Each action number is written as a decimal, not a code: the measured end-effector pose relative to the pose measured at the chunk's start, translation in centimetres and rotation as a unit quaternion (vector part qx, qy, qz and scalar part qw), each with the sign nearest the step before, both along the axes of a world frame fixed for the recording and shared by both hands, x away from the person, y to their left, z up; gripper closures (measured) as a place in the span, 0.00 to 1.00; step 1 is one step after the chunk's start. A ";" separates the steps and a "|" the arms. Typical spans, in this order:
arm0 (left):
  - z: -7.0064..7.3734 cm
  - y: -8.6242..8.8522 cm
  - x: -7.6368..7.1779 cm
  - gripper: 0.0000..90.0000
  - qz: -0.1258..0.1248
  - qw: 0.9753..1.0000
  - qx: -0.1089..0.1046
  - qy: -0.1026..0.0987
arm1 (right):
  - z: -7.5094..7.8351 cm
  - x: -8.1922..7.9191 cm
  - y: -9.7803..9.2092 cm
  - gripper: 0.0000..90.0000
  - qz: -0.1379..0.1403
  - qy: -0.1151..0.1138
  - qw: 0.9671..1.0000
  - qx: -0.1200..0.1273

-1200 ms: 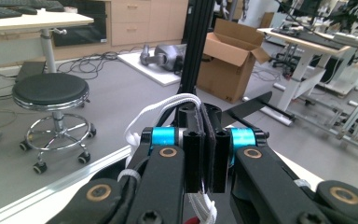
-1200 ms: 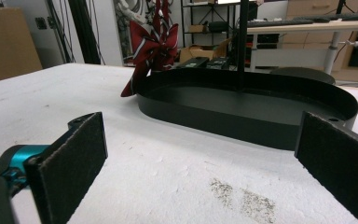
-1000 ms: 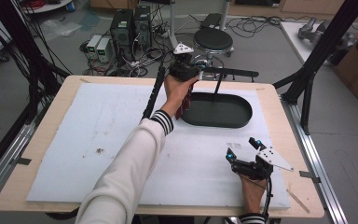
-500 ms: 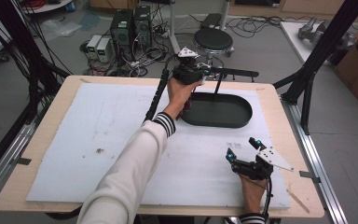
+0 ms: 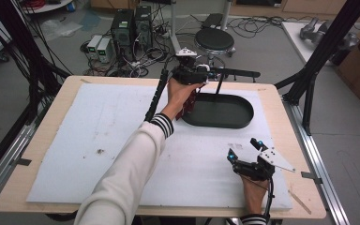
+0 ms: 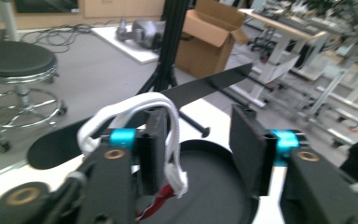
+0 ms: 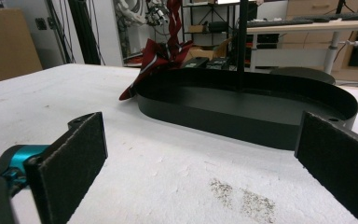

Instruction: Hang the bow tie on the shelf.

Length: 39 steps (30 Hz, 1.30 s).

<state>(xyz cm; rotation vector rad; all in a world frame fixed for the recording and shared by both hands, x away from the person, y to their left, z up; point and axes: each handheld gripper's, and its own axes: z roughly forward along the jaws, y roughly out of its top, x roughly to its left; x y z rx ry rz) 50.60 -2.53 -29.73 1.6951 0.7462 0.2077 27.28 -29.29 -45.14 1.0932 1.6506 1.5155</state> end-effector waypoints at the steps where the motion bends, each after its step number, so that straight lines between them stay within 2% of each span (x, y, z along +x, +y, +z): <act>1: 0.1 0.0 0.0 0.56 -0.004 1.000 -0.001 0.005 | 0.0 0.0 0.0 0.01 0.000 0.000 1.000 0.000; 5: 0.3 0.2 -0.1 0.48 -0.004 1.000 -0.002 0.016 | 0.0 0.0 0.0 0.01 0.000 0.000 1.000 0.000; 7: 0.3 0.1 -0.1 0.42 -0.010 1.000 -0.001 0.028 | 0.0 0.0 0.0 0.01 0.000 0.000 1.000 0.001; 14: 0.4 -0.4 -0.6 0.37 -0.026 0.999 -0.009 0.041 | 0.0 0.0 0.0 0.01 0.000 -0.001 1.000 0.001; 17: 0.2 -0.7 -0.8 0.33 -0.034 0.998 -0.001 0.050 | 0.0 0.0 0.0 0.01 0.000 0.001 1.000 0.003; 20: 0.1 -1.0 -1.1 0.30 -0.040 0.998 0.012 0.051 | 0.0 0.0 0.0 0.01 0.000 0.001 1.000 0.003; 27: -0.4 -1.6 -2.2 0.30 -0.044 0.998 0.044 0.032 | 0.0 -0.1 0.0 0.01 -0.001 0.000 1.000 0.004; 29: -0.7 -1.6 -2.4 0.30 -0.046 0.997 0.045 0.036 | 0.0 -0.1 0.0 0.01 -0.001 0.000 1.000 0.004; 33: -1.0 -1.1 -3.2 0.30 -0.054 0.997 0.042 0.029 | 0.0 0.0 -0.1 0.01 0.001 -0.002 1.000 0.006; 37: -1.0 0.1 -4.5 0.28 -0.064 0.997 0.040 0.003 | 0.0 -0.1 -0.1 0.01 0.002 -0.004 1.000 0.006; 39: -0.9 1.0 -5.3 0.26 -0.068 0.996 0.047 -0.022 | -0.1 -0.1 -0.1 0.01 0.003 -0.007 1.000 0.008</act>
